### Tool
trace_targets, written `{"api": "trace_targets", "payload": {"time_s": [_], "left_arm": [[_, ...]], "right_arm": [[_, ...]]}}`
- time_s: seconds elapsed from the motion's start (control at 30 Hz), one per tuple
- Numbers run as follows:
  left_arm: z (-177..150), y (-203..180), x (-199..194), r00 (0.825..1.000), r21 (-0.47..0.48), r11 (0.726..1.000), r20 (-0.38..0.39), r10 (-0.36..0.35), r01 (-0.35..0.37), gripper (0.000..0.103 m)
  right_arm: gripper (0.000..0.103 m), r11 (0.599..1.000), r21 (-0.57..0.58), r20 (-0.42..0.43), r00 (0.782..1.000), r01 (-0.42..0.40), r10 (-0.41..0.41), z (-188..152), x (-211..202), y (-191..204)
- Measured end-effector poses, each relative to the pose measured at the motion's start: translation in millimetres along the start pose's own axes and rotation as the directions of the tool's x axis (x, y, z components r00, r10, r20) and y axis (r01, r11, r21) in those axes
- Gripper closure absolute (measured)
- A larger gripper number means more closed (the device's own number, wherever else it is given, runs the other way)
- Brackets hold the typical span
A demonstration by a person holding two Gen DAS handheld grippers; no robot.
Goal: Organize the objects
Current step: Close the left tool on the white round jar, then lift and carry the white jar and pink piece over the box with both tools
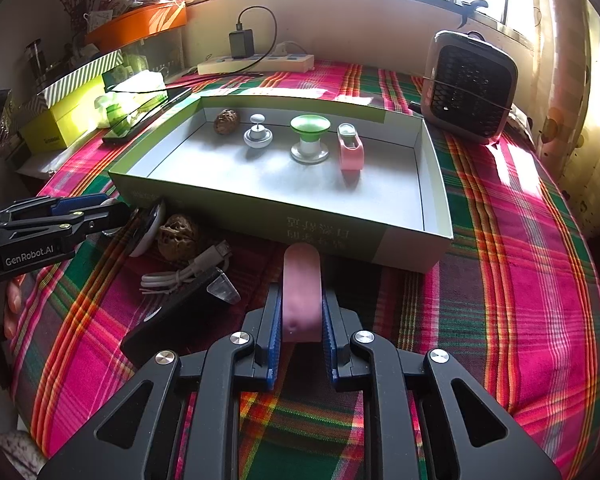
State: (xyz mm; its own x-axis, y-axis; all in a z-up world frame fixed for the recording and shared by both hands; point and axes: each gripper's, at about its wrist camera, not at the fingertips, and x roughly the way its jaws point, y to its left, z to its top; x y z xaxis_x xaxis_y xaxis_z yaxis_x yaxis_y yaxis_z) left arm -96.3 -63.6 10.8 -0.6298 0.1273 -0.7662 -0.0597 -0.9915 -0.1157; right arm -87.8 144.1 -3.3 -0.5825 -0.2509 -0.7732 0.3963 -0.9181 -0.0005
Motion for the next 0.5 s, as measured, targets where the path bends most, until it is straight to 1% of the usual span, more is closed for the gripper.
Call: {"api": "trace_targets", "payload": {"time_s": [0.1, 0.27, 0.5], "left_arm": [[-0.2, 0.6, 0.4, 1.0, 0.004, 1.0, 0.001, 0.018, -0.018, 0.073], [0.1, 1.7, 0.7, 1.0, 0.008, 1.0, 0.003, 0.026, -0.026, 0.077], [0.0, 1.4, 0.3, 1.0, 0.005, 1.0, 0.003, 0.027, -0.027, 0.077]], "right_arm": [[0.084, 1.0, 0.001, 0.0, 1.0, 0.0, 0.0, -0.1, -0.1, -0.2], [0.084, 1.0, 0.001, 0.0, 1.0, -0.001, 0.001, -0.2, -0.2, -0.7], [0.084, 1.0, 0.001, 0.0, 1.0, -0.001, 0.001, -0.4, -0.5, -0.2]]}}
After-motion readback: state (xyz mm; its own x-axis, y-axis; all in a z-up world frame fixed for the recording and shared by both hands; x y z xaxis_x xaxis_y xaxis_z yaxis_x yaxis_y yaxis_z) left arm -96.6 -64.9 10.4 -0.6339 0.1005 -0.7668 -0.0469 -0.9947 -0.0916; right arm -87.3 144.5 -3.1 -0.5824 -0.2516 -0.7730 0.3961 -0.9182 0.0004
